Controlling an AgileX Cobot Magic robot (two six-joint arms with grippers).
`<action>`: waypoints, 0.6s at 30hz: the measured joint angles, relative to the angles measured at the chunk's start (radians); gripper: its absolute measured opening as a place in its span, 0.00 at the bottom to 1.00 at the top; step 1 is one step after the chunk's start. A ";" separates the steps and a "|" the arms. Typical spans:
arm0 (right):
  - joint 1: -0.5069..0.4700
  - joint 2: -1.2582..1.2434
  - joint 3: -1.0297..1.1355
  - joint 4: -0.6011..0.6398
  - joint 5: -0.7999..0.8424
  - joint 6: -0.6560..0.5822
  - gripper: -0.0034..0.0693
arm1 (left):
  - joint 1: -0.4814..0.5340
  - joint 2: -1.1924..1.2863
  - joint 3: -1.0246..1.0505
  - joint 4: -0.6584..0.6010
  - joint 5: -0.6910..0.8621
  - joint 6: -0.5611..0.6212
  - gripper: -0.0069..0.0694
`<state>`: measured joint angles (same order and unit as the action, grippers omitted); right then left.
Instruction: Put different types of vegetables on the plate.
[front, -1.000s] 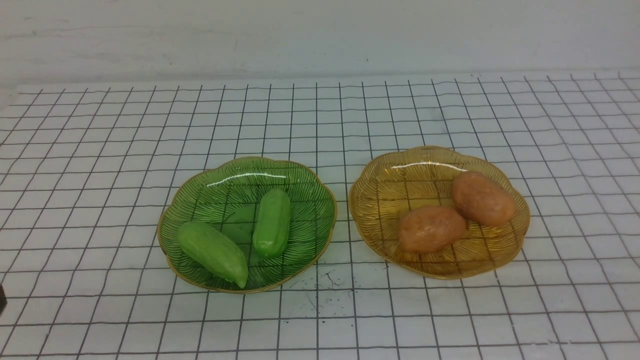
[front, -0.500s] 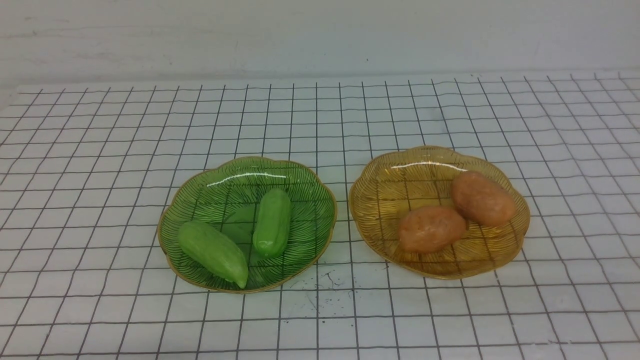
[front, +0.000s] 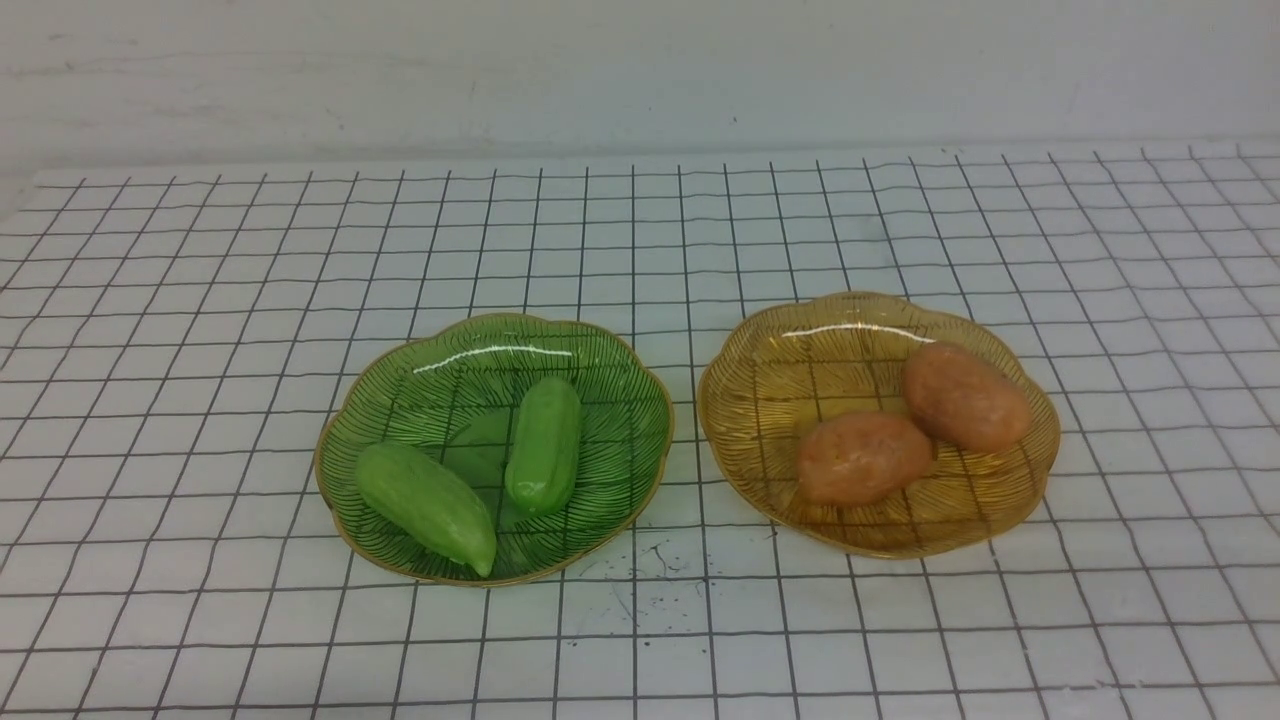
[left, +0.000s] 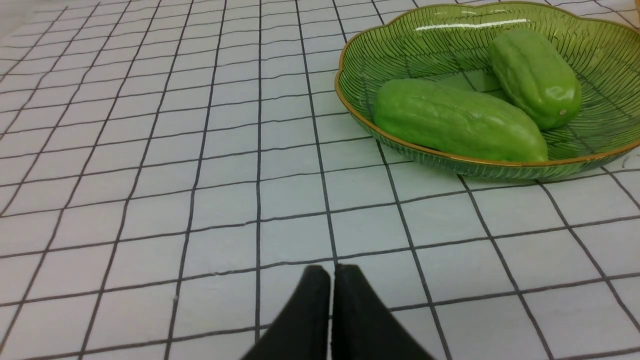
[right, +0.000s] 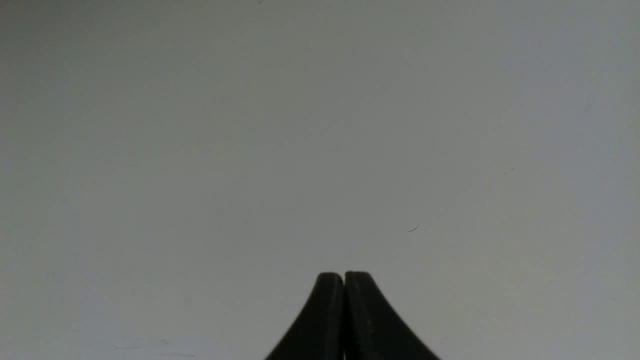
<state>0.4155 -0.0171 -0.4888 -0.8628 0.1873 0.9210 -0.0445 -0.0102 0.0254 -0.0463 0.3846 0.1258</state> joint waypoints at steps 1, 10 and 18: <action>0.000 0.000 0.000 0.000 0.000 0.000 0.03 | 0.000 0.000 0.000 0.000 0.001 0.000 0.08; 0.000 0.000 0.000 0.000 0.000 0.000 0.03 | 0.000 0.000 0.000 0.000 0.001 0.000 0.08; 0.000 0.000 0.024 0.097 -0.003 -0.116 0.03 | 0.000 0.000 0.000 0.000 0.001 0.000 0.08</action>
<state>0.4155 -0.0171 -0.4644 -0.7654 0.1838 0.8047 -0.0442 -0.0102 0.0254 -0.0463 0.3855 0.1258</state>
